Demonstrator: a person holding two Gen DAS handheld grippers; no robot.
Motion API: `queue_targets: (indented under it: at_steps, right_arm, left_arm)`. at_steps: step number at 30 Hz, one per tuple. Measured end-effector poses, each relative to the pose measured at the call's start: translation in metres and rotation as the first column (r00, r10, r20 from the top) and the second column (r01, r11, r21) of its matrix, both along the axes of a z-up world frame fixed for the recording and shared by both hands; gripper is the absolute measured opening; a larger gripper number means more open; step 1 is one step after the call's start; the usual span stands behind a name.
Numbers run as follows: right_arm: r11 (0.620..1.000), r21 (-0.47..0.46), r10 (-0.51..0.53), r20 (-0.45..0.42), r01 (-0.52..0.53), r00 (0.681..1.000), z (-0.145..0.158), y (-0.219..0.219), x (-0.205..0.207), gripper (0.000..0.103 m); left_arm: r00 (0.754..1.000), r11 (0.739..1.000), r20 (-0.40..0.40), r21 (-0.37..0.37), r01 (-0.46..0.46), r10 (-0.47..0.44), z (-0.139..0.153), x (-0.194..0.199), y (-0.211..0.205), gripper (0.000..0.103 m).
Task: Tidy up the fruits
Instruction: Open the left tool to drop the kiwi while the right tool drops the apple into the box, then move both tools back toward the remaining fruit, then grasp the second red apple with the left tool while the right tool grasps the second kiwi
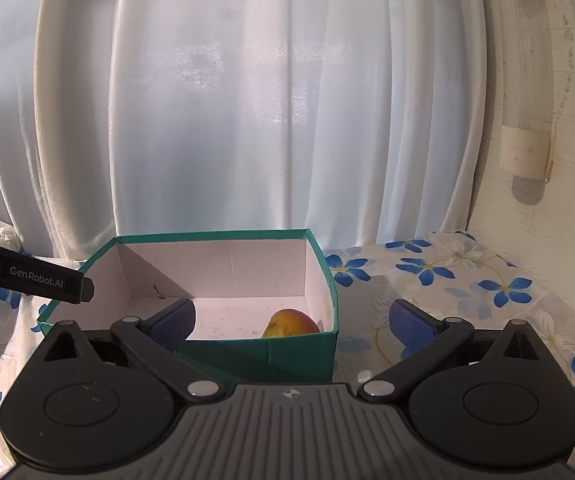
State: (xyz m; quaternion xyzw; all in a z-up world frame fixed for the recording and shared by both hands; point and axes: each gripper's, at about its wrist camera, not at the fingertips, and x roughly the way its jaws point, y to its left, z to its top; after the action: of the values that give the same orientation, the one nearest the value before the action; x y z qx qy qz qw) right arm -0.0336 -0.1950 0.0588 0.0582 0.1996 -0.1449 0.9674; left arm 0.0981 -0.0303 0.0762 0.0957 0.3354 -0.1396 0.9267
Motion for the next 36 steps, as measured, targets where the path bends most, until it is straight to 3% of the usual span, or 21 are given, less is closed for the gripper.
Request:
queue_targets:
  at_steps: [14,30,36]
  right_arm:
    - [1.0,0.0,0.021,-0.058,-0.021,0.998,-0.021,0.007,-0.033,0.103]
    - [0.997,0.02,0.076,-0.152,-0.074,0.985,-0.052,-0.001,-0.046,0.1]
    - [0.995,0.03,0.104,-0.175,-0.1,0.979,-0.063,-0.002,-0.046,0.097]
  left_arm:
    - [0.998,0.998,-0.032,0.0,0.058,-0.058,-0.028,-0.067,0.01,0.092]
    - [0.991,0.992,-0.058,-0.044,0.12,-0.122,-0.059,-0.114,0.006,0.092]
    - [0.984,0.988,-0.098,0.003,0.153,-0.152,-0.075,-0.119,-0.007,0.092]
